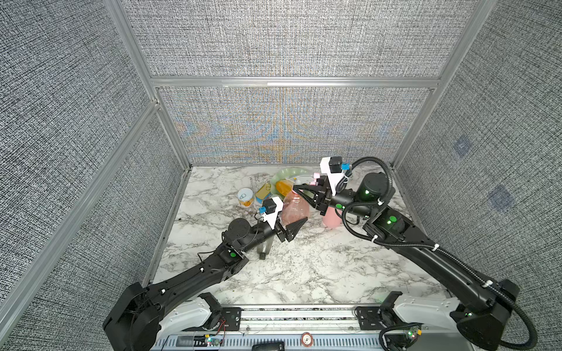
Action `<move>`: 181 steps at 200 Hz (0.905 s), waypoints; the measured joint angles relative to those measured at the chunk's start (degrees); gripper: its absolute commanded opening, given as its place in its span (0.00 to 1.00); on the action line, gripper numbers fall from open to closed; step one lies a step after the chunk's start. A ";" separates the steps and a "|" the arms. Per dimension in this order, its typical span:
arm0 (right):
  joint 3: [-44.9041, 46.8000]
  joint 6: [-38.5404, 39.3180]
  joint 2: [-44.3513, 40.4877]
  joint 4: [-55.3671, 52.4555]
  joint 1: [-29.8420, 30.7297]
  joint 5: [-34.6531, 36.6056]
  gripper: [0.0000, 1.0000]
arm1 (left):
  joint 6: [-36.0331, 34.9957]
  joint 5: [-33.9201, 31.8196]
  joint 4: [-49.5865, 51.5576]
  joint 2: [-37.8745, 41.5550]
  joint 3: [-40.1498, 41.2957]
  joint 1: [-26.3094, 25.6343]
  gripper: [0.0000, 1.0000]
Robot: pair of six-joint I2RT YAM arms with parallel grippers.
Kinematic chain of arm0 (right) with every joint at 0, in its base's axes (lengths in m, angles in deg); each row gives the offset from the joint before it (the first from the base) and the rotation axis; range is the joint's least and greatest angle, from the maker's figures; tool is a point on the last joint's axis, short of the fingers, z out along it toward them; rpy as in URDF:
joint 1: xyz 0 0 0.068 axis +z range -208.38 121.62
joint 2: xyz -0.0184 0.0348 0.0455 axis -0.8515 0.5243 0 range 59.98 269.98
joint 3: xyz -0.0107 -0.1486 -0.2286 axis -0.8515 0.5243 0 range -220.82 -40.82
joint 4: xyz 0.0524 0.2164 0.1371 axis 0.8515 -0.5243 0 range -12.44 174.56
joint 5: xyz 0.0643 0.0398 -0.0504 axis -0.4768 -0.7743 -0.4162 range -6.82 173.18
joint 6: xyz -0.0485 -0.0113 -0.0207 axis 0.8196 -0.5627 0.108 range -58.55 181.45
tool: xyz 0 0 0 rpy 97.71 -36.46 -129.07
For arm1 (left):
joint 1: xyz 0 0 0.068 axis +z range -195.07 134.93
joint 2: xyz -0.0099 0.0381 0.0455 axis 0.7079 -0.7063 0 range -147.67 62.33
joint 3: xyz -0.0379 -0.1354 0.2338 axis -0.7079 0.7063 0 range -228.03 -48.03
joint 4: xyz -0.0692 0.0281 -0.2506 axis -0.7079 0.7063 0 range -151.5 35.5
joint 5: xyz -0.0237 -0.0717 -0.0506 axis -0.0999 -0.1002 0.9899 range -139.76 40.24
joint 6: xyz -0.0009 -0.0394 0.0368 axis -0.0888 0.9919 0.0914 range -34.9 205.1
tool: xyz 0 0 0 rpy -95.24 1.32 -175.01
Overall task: Attach spray nozzles to spray bottles
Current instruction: Screw the spray nozzle on the spray bottle.
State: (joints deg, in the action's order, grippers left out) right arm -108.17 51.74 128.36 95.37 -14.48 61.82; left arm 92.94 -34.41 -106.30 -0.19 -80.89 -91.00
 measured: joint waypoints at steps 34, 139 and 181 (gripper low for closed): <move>2.78 0.59 -0.31 3.78 5.31 13.40 0.00 | -1.38 -2.95 1.27 0.81 0.48 -0.02 0.74; -1.05 4.46 7.19 7.67 19.04 50.73 0.00 | -4.50 -11.30 2.54 1.03 0.70 0.02 0.74; -3.85 4.22 10.08 6.75 21.05 58.16 0.05 | -5.64 -13.46 2.69 0.66 0.92 0.02 0.74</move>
State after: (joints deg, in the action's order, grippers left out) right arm -112.02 55.96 138.43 102.12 6.57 119.98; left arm 87.30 -47.87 -103.61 0.47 -79.97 -90.98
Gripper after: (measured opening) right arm 0.280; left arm 0.786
